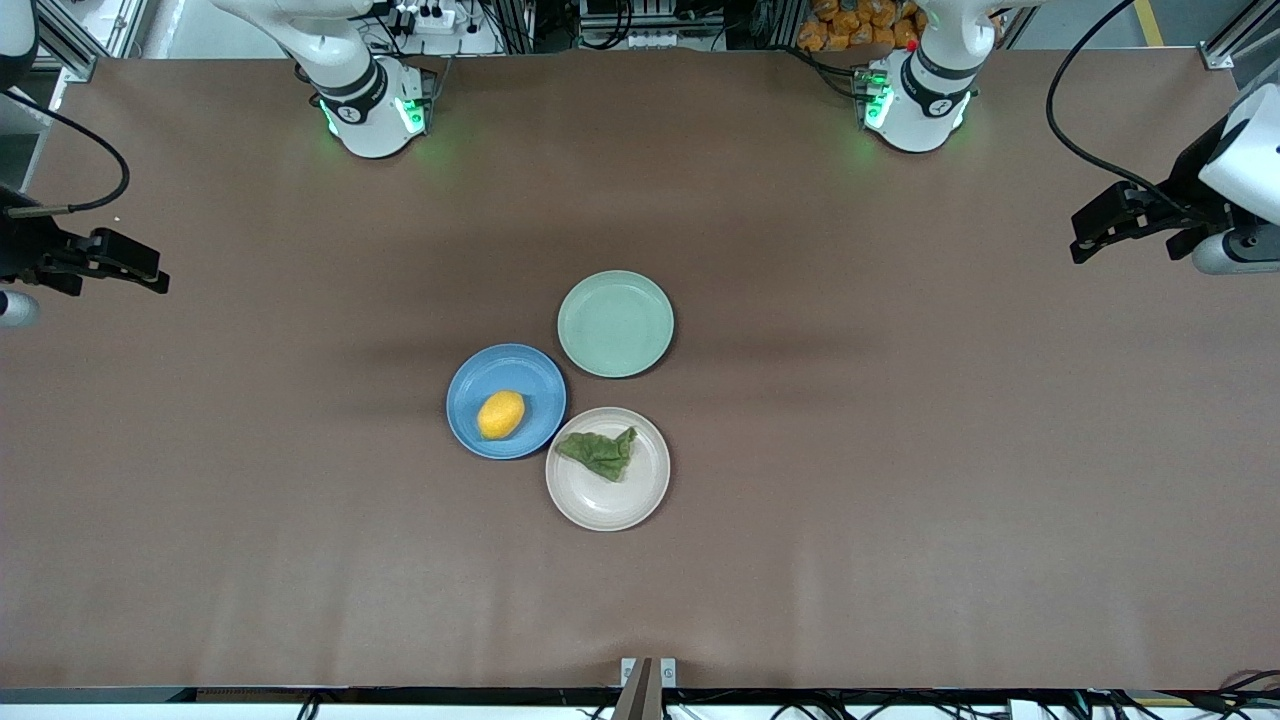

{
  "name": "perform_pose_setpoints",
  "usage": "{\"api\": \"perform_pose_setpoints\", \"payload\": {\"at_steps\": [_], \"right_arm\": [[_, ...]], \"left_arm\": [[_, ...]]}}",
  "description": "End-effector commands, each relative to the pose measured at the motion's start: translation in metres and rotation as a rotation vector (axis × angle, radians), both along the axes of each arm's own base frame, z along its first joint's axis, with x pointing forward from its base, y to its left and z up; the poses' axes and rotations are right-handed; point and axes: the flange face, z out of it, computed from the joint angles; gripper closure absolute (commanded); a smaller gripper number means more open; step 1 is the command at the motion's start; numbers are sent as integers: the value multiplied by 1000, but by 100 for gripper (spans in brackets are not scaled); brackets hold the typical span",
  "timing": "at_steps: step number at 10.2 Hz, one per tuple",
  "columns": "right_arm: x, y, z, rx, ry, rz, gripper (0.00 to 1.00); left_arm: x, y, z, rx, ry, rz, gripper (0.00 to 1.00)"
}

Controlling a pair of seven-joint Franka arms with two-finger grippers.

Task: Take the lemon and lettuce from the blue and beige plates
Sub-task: 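Reach the right gripper toward the lemon while the left gripper reaches the lettuce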

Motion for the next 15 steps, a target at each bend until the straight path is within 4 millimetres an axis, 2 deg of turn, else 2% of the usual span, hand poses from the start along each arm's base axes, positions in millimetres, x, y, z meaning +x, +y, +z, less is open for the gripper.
{"api": "perform_pose_setpoints", "payload": {"at_steps": [1,3,4,5,6,7,8,10,11,12,13,14,15], "right_arm": [[-2,3,0,11,-4,-11,0],[0,7,-2,33,-3,-10,0],[3,22,-7,73,3,2,0],[16,43,-28,73,13,20,0],[35,50,-53,87,7,16,0],[51,69,-82,91,6,23,0],[61,96,-111,82,31,-44,0],[74,156,-166,78,68,-219,0],[79,176,-195,74,95,-326,0],[82,193,-227,65,128,-430,0],[81,215,-251,63,152,-494,0],[80,229,-266,57,160,-560,0],[81,239,-283,56,161,-602,0]], "left_arm": [[4,1,1,14,-9,-27,0],[13,-15,-4,3,-30,-54,0],[24,-36,-13,-19,-64,-91,0],[30,-78,-24,-33,-94,-143,0],[38,-120,-40,-48,-136,-209,0],[46,-158,-54,-75,-198,-251,0],[53,-193,-77,-108,-228,-271,0],[69,-245,-132,-165,-269,-310,0],[66,-290,-161,-199,-315,-365,0],[69,-308,-185,-217,-343,-384,0],[74,-312,-207,-188,-355,-408,0],[78,-319,-228,-168,-366,-436,0],[75,-338,-242,-190,-418,-467,0]]}}
